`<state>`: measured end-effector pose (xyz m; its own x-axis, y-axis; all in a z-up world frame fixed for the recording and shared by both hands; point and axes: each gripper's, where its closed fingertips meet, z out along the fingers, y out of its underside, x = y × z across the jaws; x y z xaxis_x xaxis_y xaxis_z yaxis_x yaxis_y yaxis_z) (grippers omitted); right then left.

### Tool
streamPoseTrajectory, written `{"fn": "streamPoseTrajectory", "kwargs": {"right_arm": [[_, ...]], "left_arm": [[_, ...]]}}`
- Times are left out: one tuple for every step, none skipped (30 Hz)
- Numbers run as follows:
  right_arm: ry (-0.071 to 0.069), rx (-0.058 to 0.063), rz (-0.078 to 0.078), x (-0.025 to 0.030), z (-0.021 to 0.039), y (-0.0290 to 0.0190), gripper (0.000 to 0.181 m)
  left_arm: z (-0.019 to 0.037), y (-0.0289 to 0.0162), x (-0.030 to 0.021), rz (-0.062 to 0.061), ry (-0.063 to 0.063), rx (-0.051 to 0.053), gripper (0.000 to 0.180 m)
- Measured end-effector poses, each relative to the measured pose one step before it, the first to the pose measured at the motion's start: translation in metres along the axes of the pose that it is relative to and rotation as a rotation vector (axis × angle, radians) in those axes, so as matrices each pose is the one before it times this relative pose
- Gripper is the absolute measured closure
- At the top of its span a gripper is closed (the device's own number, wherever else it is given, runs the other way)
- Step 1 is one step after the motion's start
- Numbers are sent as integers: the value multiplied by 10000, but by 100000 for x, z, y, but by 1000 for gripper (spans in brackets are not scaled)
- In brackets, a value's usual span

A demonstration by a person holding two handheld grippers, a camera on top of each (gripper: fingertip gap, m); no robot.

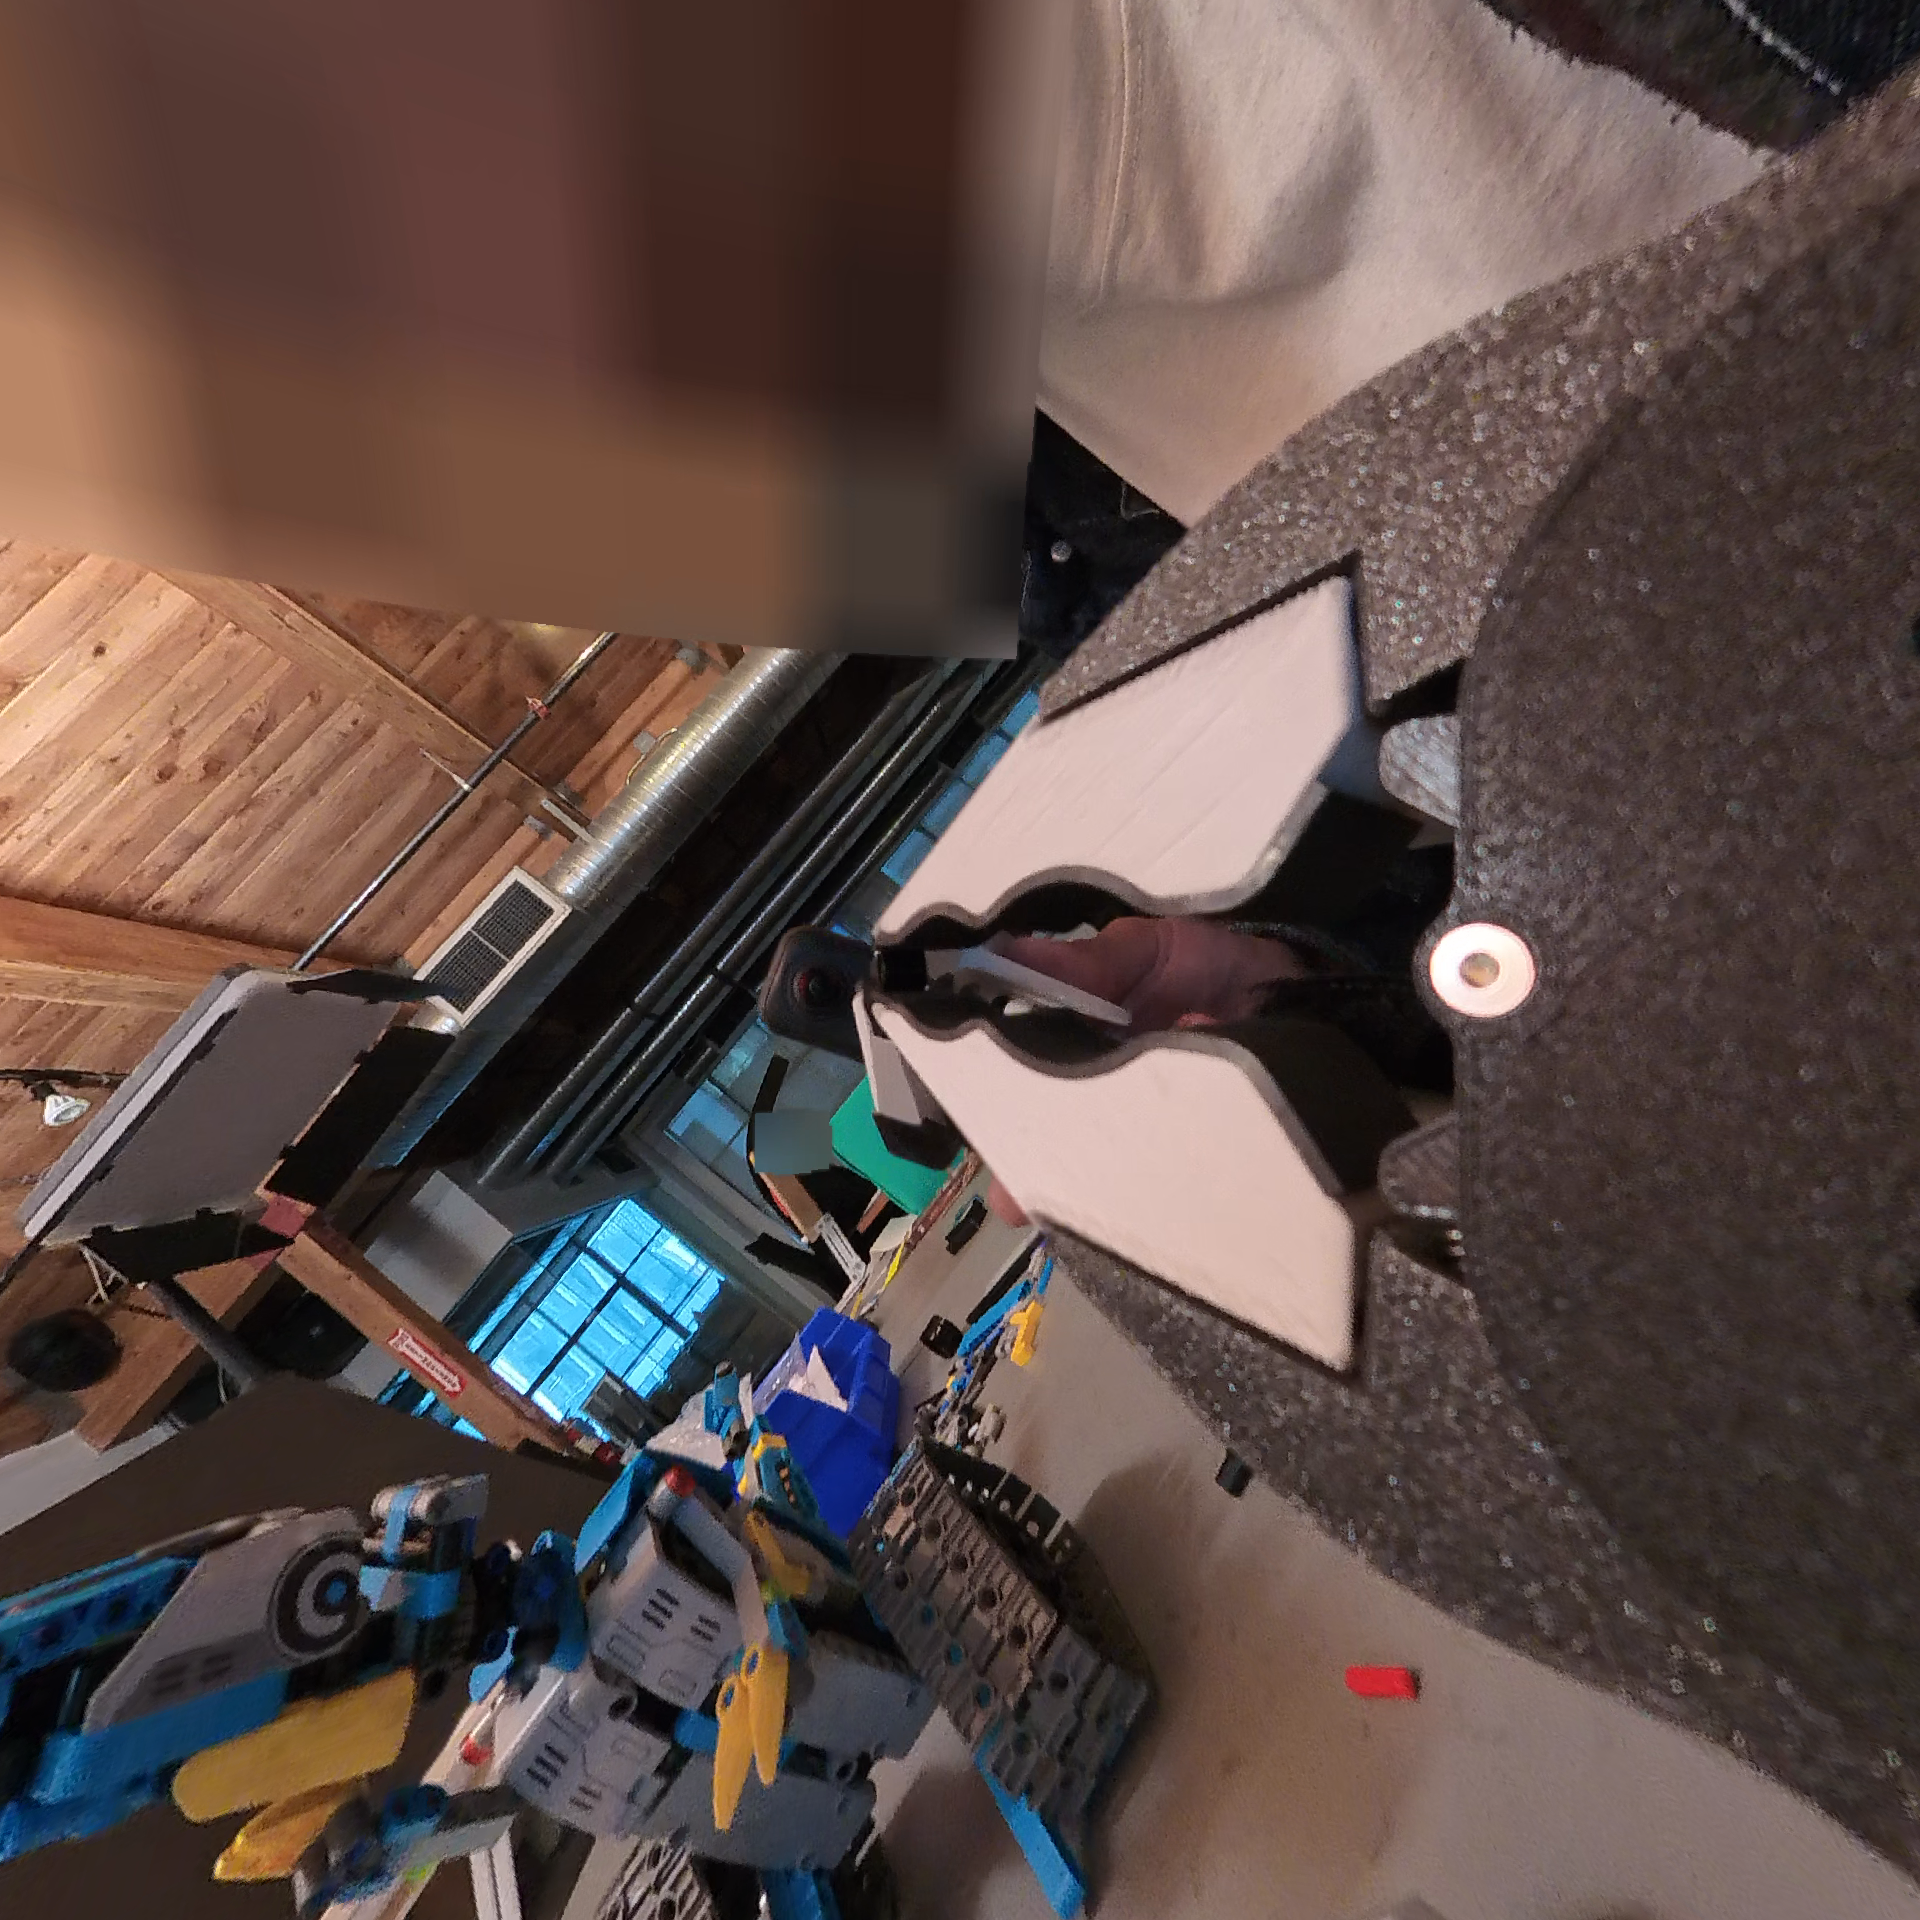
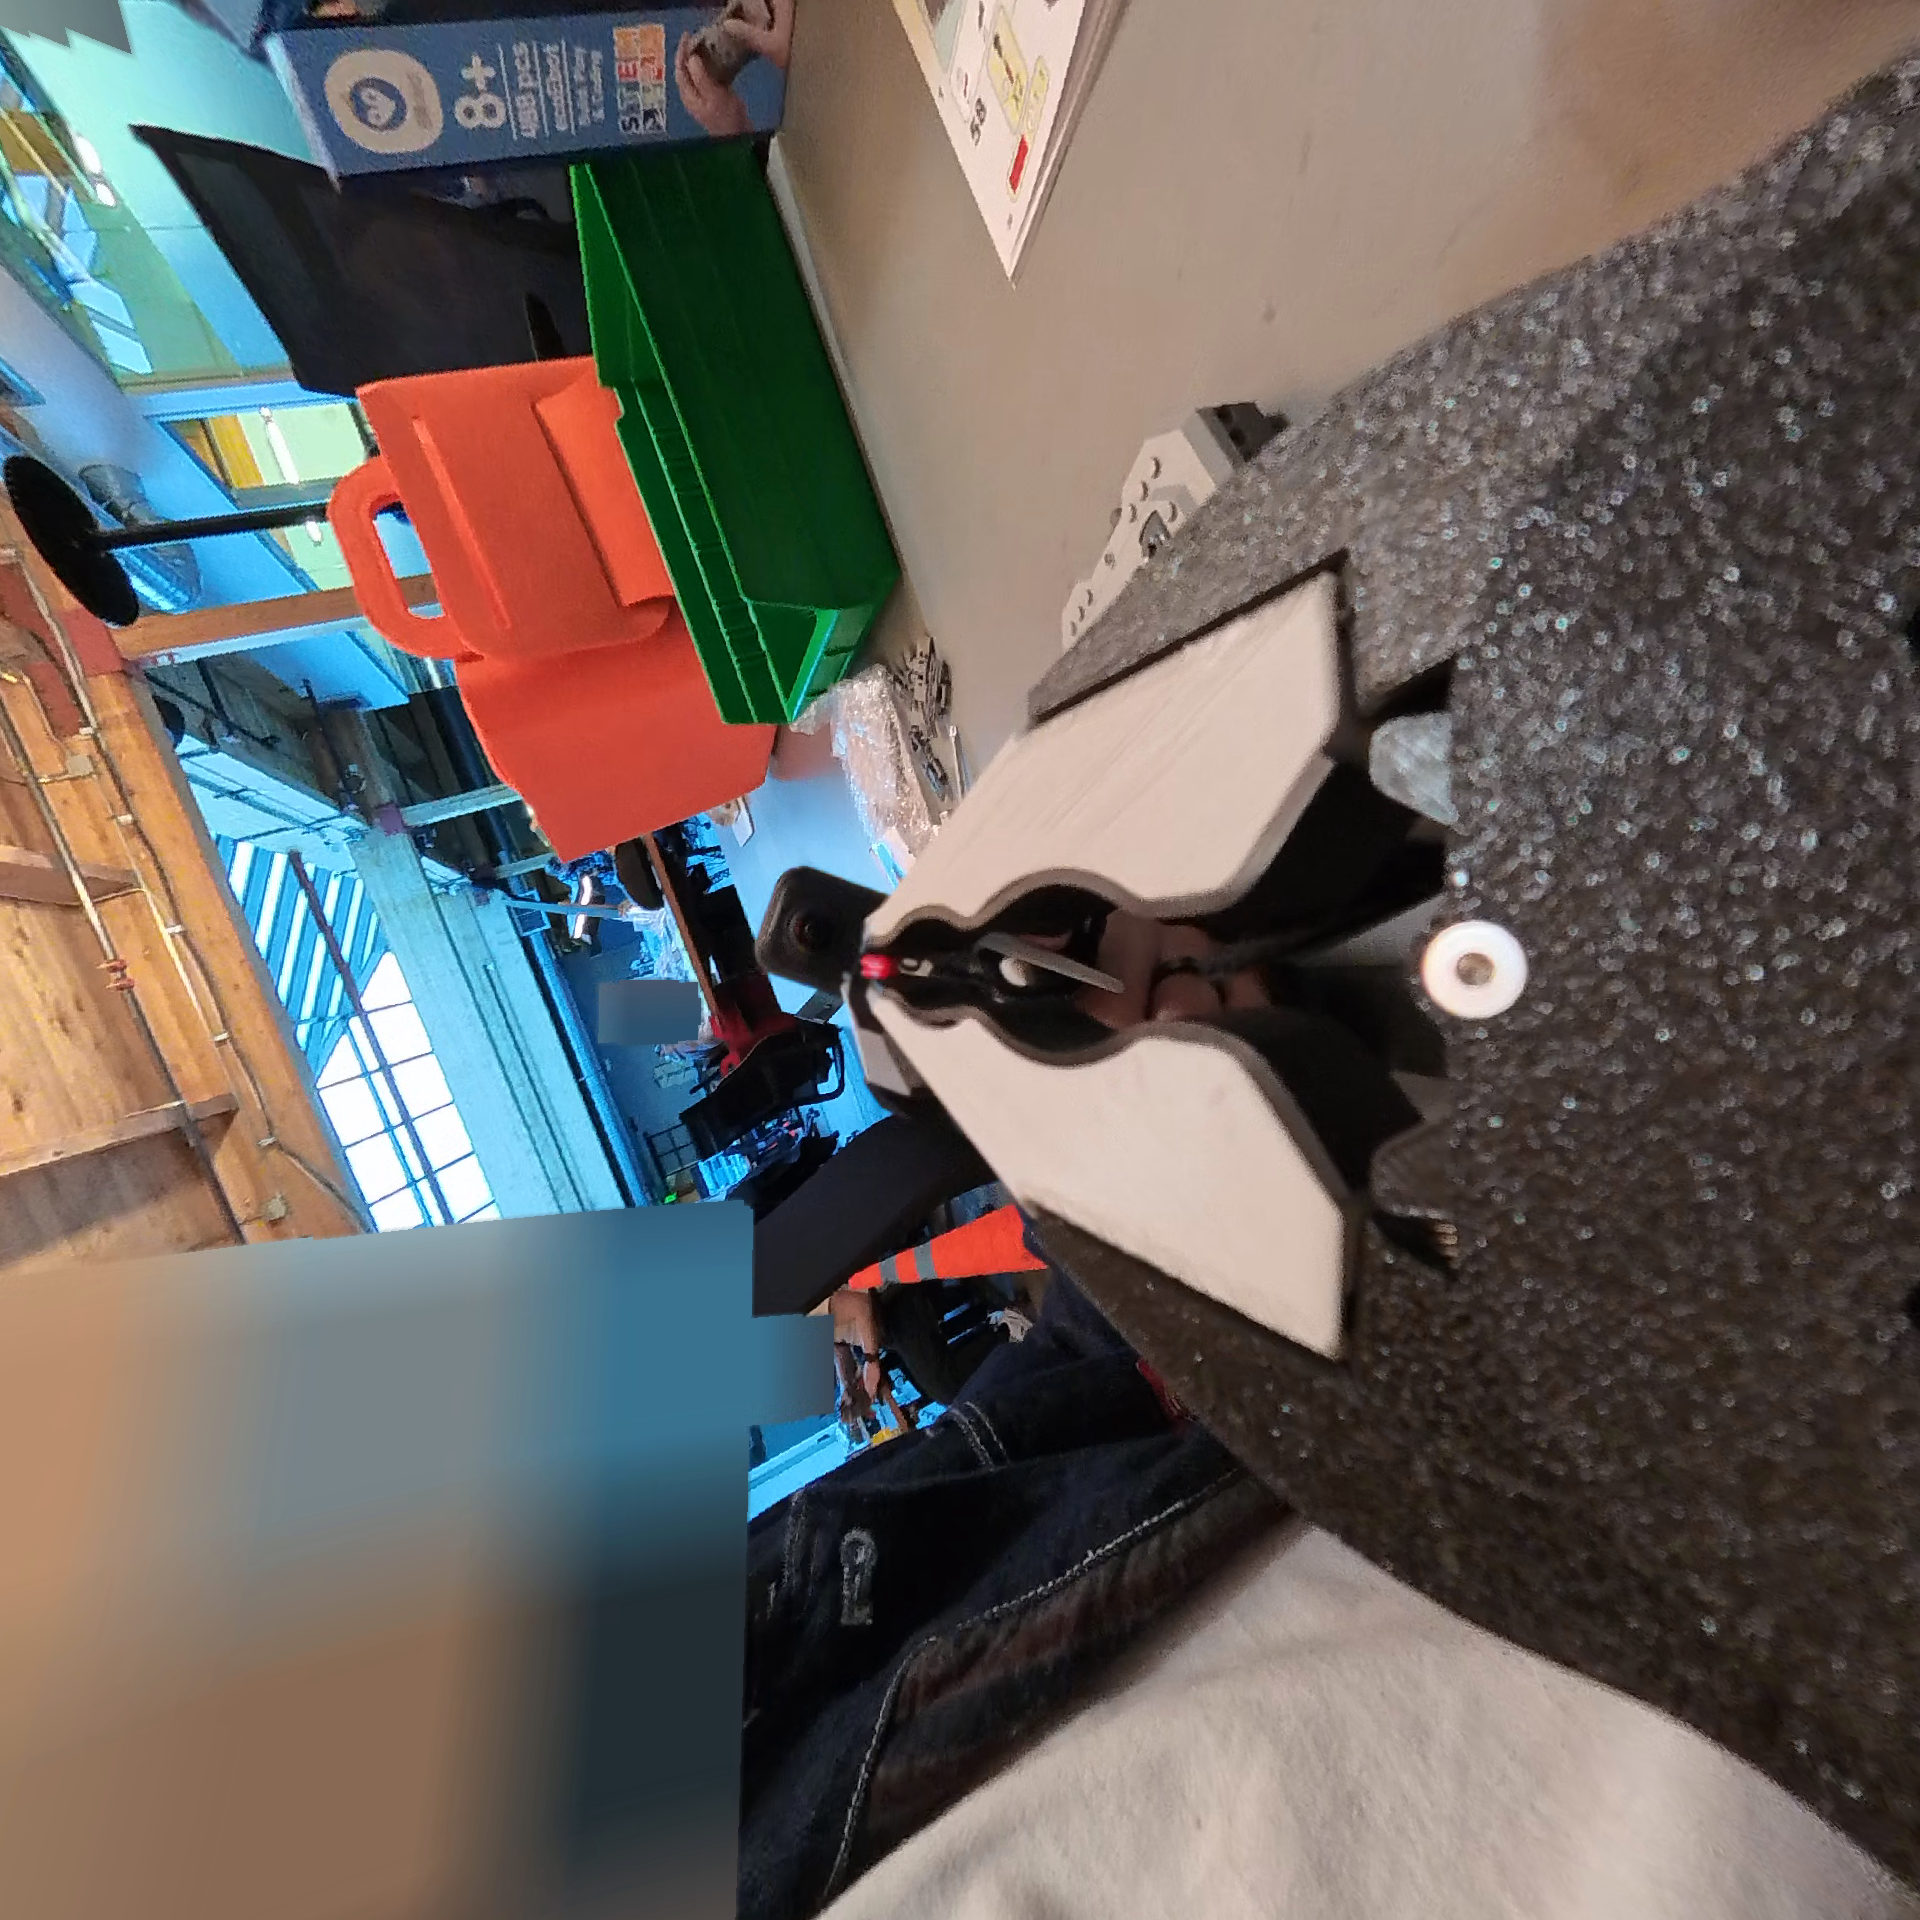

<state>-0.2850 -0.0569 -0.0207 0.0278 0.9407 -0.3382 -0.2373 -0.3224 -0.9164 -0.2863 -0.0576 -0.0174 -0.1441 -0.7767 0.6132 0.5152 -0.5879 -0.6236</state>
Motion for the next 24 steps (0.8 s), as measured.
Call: {"fn": "streamPoseTrajectory", "kwargs": {"right_arm": [[-19,-84,140,57,2,140,178],[-218,9,384,-97,-7,54,179],[-194,51,471,-39,-27,7,178],[-126,-9,263,-42,-33,100,178],[-136,-109,183,-89,-41,147,179],[-68,-131,110,-11,-73,126,178],[0,-226,2,45,-94,214,179],[77,-457,-208,58,-157,361,178],[250,-467,-435,152,-148,323,178],[64,-417,-315,-65,-95,328,178],[-126,-448,-79,-142,-138,448,179],[87,-542,-134,257,-152,706,179],[139,-634,-225,252,-57,952,179],[116,-436,-244,67,67,691,179],[91,-74,-150,-3,76,130,179],[-5,154,35,-10,22,-167,179],[-47,87,117,51,-2,-51,179],[4,-33,75,119,-3,137,179],[-22,68,8,-31,-10,-68,179],[-80,199,41,-142,13,-296,179],[-13,211,74,2,47,-258,179],[86,116,-6,149,11,-145,179],[91,17,-114,39,1,-51,179],[95,36,-109,35,12,-98,179]], "left_arm": [[-7,13,-17,222,-99,-27,175],[30,49,81,338,-99,-68,175],[55,41,40,348,-123,-77,175],[20,71,36,180,-45,-87,175],[2,115,32,2,40,-125,175],[-19,155,-24,2,9,-176,174],[-45,231,-81,105,-39,-298,175],[-82,344,-133,185,-78,-425,175],[-87,333,-120,225,-90,-391,175],[-67,370,36,186,9,-368,175],[-71,531,-61,239,-56,-489,175],[-93,740,-332,431,-261,-649,175],[-97,802,-281,442,-214,-701,175],[-73,535,-101,277,-61,-484,175],[-50,100,-13,78,50,-110,175],[-36,-117,1,-136,129,101,175],[11,8,-85,-139,63,70,175],[19,50,-85,-29,-20,3,175],[-4,-110,67,14,31,85,175],[-26,-260,124,-83,119,194,175],[-36,-254,-31,-184,89,209,175],[-1,-108,-110,-101,10,105,176],[13,-43,-35,-8,-3,33,175],[11,-72,-36,-17,-18,63,175]]}}
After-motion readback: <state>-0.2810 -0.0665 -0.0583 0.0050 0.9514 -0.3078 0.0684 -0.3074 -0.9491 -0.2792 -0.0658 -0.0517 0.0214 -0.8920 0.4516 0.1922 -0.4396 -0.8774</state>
